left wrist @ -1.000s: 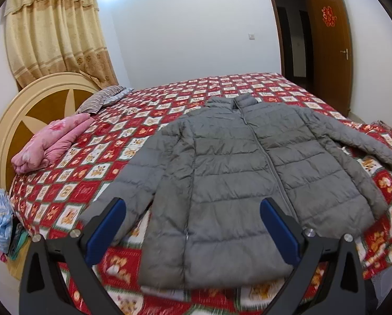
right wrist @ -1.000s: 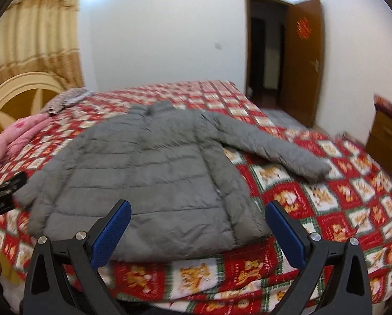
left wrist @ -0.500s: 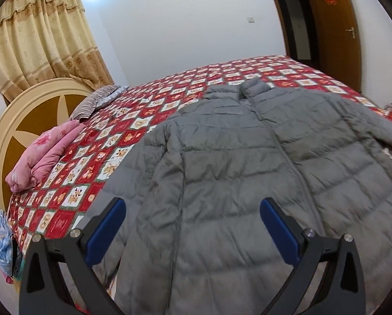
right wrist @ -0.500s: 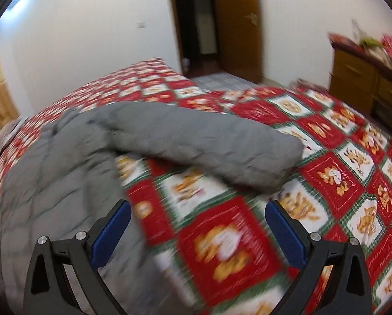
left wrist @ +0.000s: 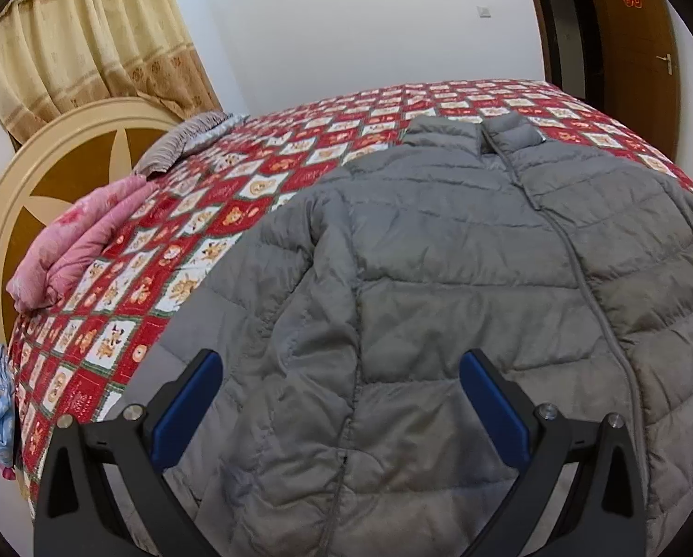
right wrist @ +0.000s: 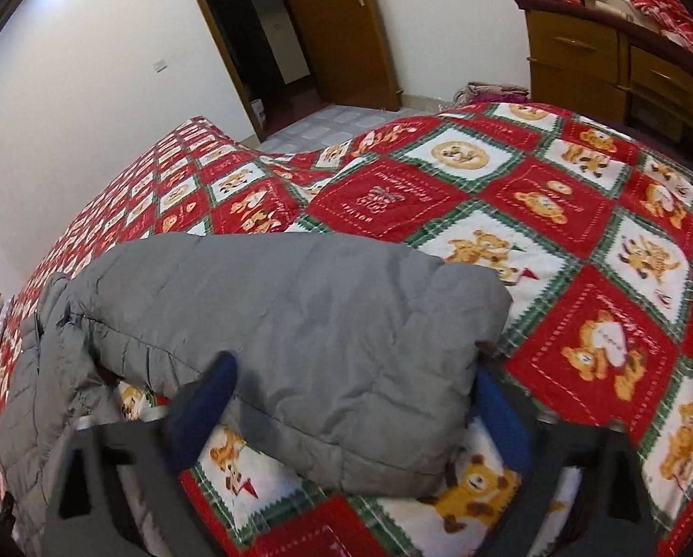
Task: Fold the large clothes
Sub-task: 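Grasp the jacket sleeve cuff with the right gripper and lift it, then carry the sleeve across the jacket body and lay it down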
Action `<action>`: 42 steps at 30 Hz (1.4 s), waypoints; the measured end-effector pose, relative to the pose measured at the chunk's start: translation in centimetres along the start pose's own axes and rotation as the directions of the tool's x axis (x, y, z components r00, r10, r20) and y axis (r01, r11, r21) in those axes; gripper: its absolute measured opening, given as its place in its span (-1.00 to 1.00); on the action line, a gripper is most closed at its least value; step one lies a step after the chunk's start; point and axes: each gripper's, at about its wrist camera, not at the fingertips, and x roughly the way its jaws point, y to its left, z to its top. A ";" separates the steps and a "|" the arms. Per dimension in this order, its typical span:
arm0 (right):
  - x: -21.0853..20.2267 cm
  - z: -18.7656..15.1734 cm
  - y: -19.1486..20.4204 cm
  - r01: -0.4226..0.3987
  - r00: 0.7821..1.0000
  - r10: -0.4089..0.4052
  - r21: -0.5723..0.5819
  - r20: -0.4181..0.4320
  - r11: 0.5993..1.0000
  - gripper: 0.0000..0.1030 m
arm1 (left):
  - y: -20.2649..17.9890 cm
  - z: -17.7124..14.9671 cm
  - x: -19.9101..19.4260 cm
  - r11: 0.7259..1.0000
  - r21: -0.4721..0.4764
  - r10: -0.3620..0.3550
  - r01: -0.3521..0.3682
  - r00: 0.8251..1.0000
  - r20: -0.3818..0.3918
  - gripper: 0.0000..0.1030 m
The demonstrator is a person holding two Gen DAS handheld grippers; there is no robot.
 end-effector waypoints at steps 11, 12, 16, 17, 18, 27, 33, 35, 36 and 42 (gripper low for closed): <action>-1.8 2.8 1.5 0.013 0.996 -0.005 -0.096 0.093 0.995 -0.72 | 3.9 1.4 1.3 0.999 -0.046 0.013 -0.014 1.000 -0.027 1.00; -2.3 3.2 1.9 0.016 0.994 -0.004 -0.109 0.113 0.994 -0.73 | 4.3 1.5 1.3 0.999 -0.050 0.014 -0.015 1.000 -0.028 1.00; -5.3 5.0 5.4 0.019 0.978 0.025 -0.204 0.209 0.979 -0.76 | 6.1 2.1 1.3 0.997 -0.066 0.032 -0.033 0.999 -0.015 1.00; -5.8 5.2 6.3 0.018 0.974 0.034 -0.226 0.224 0.974 -0.76 | 6.5 2.2 1.3 0.997 -0.070 0.034 -0.035 0.999 -0.012 1.00; -6.6 5.3 7.9 0.016 0.968 0.052 -0.267 0.247 0.964 -0.77 | 7.0 2.3 1.2 0.996 -0.076 0.038 -0.038 0.999 -0.009 1.00; -10.3 2.8 21.2 -0.038 0.925 0.234 -0.539 0.300 0.841 -0.80 | 10.1 3.3 2.1 0.993 -0.070 0.096 -0.096 0.995 0.005 1.00; -12.8 0.0 29.6 -0.035 0.877 0.353 -0.691 0.325 0.722 -0.81 | 12.1 3.2 3.1 0.990 -0.082 0.114 -0.113 0.994 -0.004 1.00; -13.3 -1.2 31.8 -0.032 0.865 0.384 -0.728 0.323 0.685 -0.81 | 12.6 3.0 3.4 0.989 -0.083 0.122 -0.122 0.993 -0.006 1.00; -13.5 -1.8 33.1 -0.032 0.859 0.400 -0.747 0.319 0.664 -0.81 | 12.8 3.0 3.7 0.988 -0.086 0.125 -0.125 0.992 -0.009 1.00; -12.7 -6.4 39.6 -0.066 0.844 0.473 -0.826 0.253 0.560 -0.81 | 13.9 2.9 4.4 0.986 -0.097 0.136 -0.138 0.990 -0.026 1.00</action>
